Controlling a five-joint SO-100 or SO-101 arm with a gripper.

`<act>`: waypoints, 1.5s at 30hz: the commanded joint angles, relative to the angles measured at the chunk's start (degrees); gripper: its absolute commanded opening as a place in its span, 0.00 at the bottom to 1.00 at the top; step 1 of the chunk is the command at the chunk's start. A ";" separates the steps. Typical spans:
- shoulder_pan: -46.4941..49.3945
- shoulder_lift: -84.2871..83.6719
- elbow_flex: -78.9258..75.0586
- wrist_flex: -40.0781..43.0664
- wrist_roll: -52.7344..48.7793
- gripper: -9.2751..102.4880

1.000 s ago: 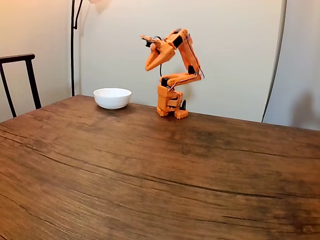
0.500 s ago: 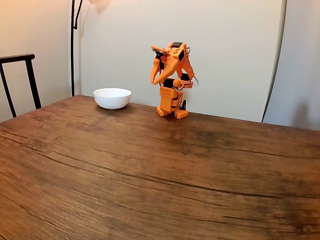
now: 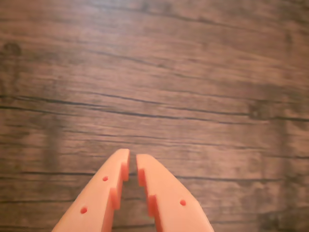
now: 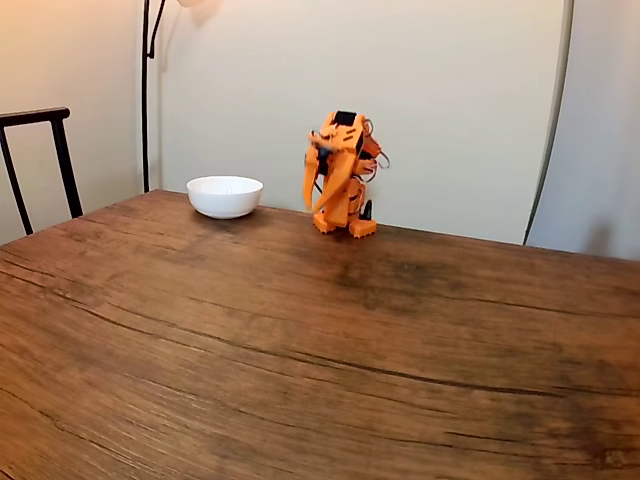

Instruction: Grasp the cube and drop it in the bowl

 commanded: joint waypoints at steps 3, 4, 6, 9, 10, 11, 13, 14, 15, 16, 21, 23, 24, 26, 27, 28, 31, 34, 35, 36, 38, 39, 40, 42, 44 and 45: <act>-1.49 0.26 6.77 -3.08 -1.76 0.08; -1.49 0.26 8.26 -4.31 -3.34 0.08; -0.97 -0.35 8.53 -4.66 -4.66 0.08; -0.97 -0.62 8.53 -1.41 -5.19 0.08; -1.41 -0.62 8.53 1.14 -5.54 0.08; -1.32 -0.62 8.53 3.96 -5.36 0.08; -0.88 -0.62 8.53 10.37 -4.92 0.08; -0.97 -0.62 8.53 13.89 -4.83 0.08; -0.97 -0.62 8.53 17.14 -4.83 0.08; -1.05 -0.26 8.53 17.58 -4.75 0.09; -0.88 -0.26 8.53 17.23 -4.75 0.09; -0.88 -0.26 8.53 17.23 -4.75 0.09; -0.88 -0.26 8.53 17.23 -4.75 0.09; -0.88 -0.26 8.53 17.23 -4.75 0.09; -0.88 -0.26 8.53 17.23 -4.75 0.09; -0.88 -0.26 8.53 17.23 -4.75 0.09; -0.88 -0.26 8.53 17.23 -4.75 0.09; -0.88 -0.26 8.53 17.23 -4.75 0.09; -0.88 -0.26 8.53 17.23 -4.75 0.09; -0.88 -0.26 8.53 17.23 -4.75 0.09; -0.88 -0.26 8.53 17.23 -4.75 0.09; -0.88 -0.26 8.53 17.23 -4.75 0.09; -0.88 -0.26 8.53 17.23 -4.75 0.09; -0.88 -0.26 8.53 17.23 -4.75 0.09; -0.88 -0.26 8.53 17.23 -4.75 0.09; -0.88 -0.26 8.53 17.23 -4.75 0.09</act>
